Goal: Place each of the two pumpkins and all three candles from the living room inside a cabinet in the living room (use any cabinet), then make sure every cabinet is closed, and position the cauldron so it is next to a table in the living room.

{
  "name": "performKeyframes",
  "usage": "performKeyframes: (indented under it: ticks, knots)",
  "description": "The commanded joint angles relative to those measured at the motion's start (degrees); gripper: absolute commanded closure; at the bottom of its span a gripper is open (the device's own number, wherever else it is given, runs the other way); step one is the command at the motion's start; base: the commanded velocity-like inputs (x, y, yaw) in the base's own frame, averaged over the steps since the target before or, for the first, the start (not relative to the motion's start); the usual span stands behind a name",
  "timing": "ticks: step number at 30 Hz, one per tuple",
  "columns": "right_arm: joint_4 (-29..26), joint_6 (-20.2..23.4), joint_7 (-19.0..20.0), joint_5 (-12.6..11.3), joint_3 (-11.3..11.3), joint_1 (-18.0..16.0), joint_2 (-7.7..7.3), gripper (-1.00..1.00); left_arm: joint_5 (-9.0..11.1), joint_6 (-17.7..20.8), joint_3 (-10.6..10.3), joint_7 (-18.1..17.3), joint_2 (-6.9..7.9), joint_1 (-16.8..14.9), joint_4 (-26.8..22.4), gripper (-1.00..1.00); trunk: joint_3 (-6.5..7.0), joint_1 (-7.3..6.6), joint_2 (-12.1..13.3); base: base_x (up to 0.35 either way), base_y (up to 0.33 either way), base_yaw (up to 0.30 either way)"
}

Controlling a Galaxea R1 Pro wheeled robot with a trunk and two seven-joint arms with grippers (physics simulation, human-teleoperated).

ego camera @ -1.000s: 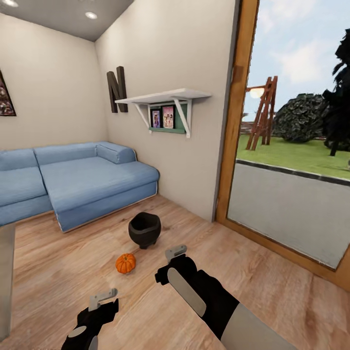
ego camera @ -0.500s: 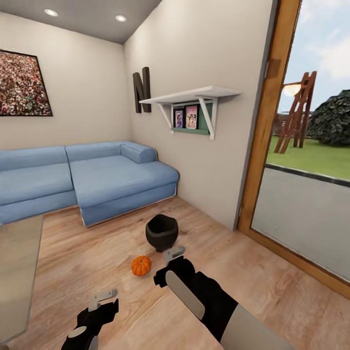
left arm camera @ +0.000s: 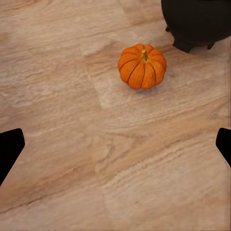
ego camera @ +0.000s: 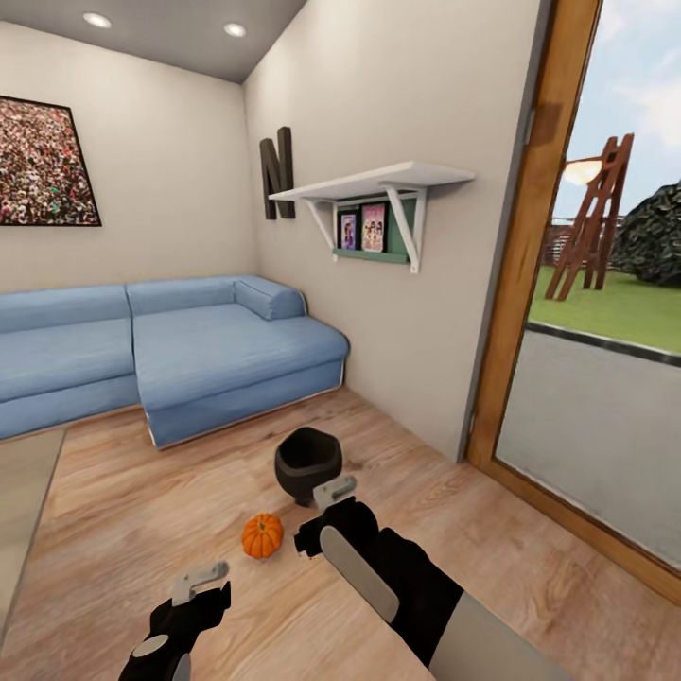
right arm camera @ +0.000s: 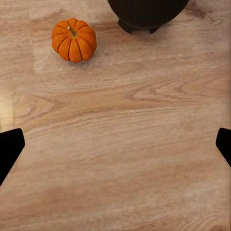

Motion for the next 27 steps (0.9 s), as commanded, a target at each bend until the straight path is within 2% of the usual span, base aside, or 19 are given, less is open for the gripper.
performKeyframes:
  ticks: [1, 11, 27]
  knots:
    - [-0.2, 0.1, -0.6, -0.5, 0.2, -0.1, 0.0, -1.0, 0.5, 0.2, 0.0, 0.3, -0.03, 0.0, -0.1, -1.0, -0.07, 0.01, 0.0, 0.172, -0.037, 0.043]
    - [-0.6, 0.1, -0.6, -0.6, 0.6, -0.1, 0.0, -1.0, 0.5, 0.2, 0.0, 0.3, -0.03, 0.0, -0.1, -1.0, -0.11, 0.01, 0.0, 0.125, -0.009, 0.081]
    - [-0.1, 0.0, -0.6, -0.5, 0.7, 0.1, 0.0, -1.0, 0.6, 0.1, 0.0, 0.1, -0.03, -0.1, 1.3, -1.0, -0.37, 0.01, 0.0, 0.082, 0.0, 0.264]
